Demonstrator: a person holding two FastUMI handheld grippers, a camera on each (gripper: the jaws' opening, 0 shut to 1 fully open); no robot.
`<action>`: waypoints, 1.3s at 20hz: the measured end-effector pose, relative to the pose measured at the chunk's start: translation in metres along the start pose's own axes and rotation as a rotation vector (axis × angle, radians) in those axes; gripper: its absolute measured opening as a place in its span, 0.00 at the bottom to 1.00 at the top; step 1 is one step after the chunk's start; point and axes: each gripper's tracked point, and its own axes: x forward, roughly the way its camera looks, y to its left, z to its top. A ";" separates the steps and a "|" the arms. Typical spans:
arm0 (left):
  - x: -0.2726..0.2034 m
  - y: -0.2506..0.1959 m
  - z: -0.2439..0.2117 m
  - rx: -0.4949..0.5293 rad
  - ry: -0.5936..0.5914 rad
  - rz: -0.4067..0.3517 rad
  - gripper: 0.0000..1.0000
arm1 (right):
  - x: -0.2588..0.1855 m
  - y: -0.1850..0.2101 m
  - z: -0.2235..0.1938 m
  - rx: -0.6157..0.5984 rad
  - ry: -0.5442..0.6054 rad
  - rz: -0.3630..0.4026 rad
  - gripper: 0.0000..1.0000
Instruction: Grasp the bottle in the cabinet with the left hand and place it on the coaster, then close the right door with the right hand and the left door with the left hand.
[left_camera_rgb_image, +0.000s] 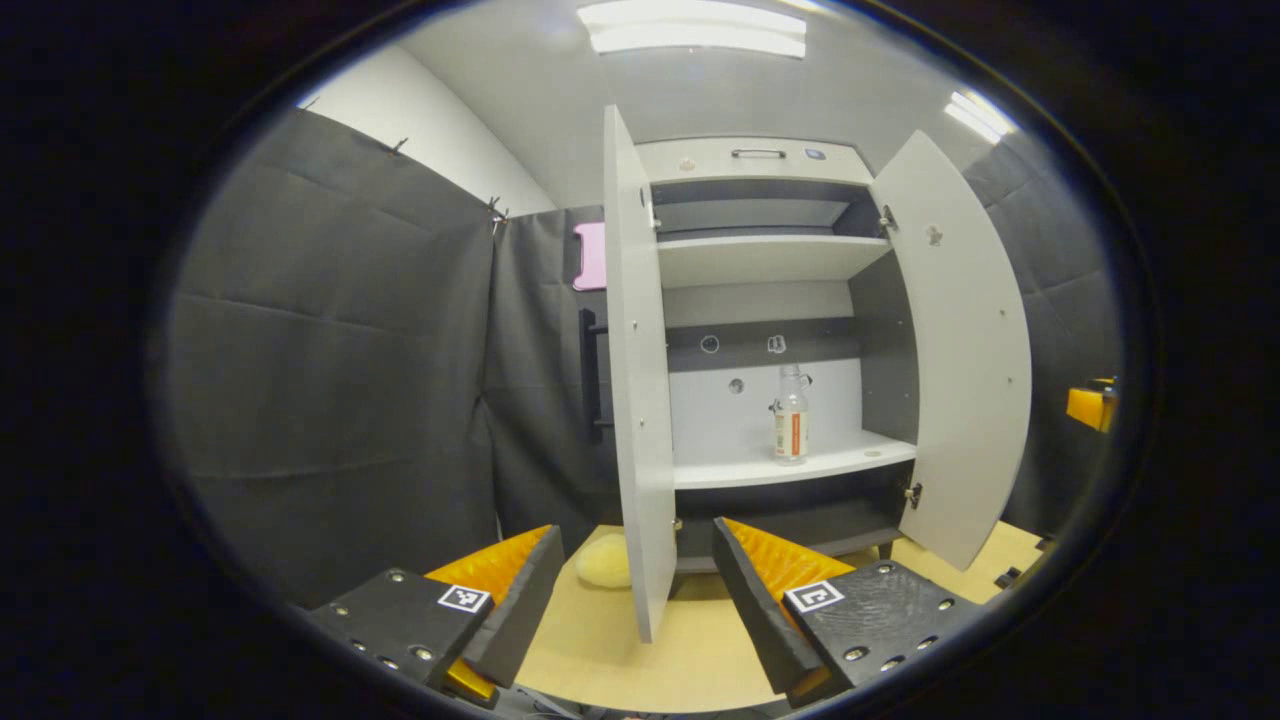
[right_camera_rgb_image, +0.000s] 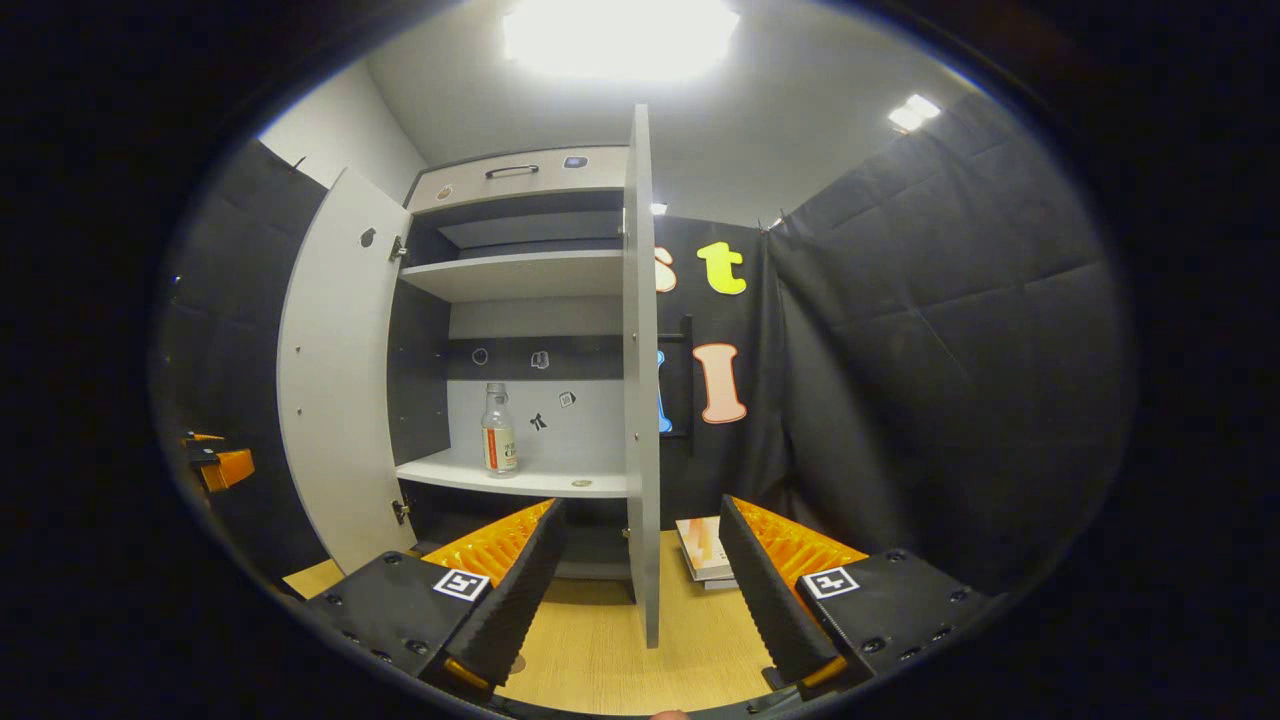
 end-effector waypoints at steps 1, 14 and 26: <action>-0.001 0.000 0.001 0.004 -0.003 0.001 0.89 | 0.000 -0.001 -0.001 -0.002 -0.001 -0.001 0.97; 0.012 -0.069 0.013 -0.018 0.001 -0.047 0.89 | -0.010 -0.046 -0.027 -0.023 0.036 0.037 0.98; 0.105 -0.142 0.058 -0.039 -0.047 -0.163 0.90 | -0.008 -0.102 -0.043 -0.019 0.070 -0.055 0.98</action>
